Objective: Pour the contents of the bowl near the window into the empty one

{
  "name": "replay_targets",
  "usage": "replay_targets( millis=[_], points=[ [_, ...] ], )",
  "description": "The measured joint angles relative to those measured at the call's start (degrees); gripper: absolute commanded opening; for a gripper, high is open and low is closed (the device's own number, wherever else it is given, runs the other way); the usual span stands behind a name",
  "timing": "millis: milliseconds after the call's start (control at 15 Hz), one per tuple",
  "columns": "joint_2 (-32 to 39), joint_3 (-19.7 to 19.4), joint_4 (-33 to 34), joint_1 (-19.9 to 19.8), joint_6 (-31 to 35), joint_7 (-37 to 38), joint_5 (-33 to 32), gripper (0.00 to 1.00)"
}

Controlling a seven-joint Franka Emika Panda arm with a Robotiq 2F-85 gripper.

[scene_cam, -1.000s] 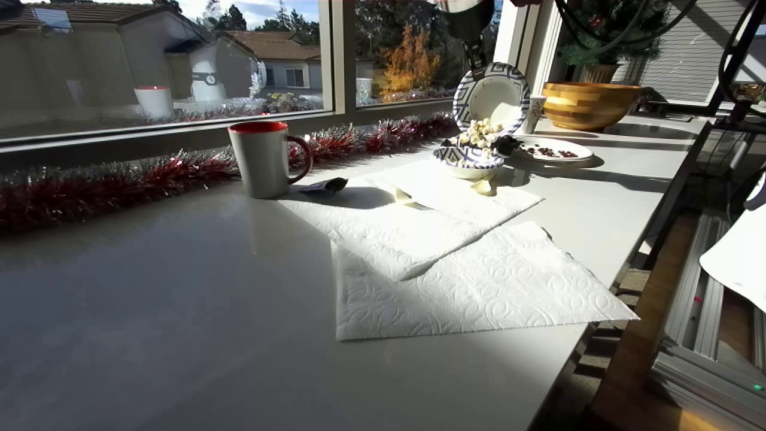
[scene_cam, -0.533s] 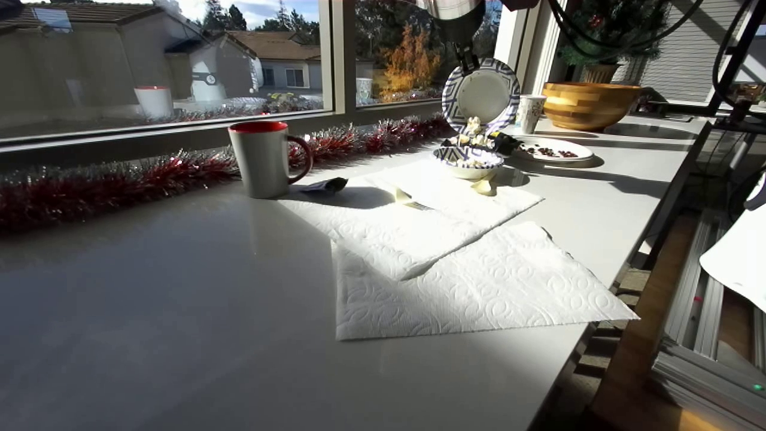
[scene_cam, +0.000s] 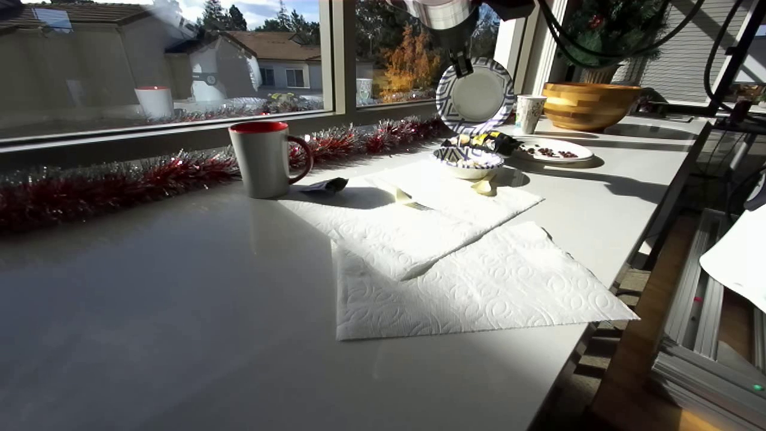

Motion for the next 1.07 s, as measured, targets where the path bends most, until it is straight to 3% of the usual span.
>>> replay_targets(
  millis=[200,533,1067],
  points=[
    [0.4,0.0,0.2,0.2,-2.4,2.4,-3.9,0.01],
    [1.5,0.0,0.3,0.3,-1.2,0.7,-1.4,0.01],
    [2.2,0.0,1.0,0.4,1.3,-0.7,-2.4,0.01]
  ],
)
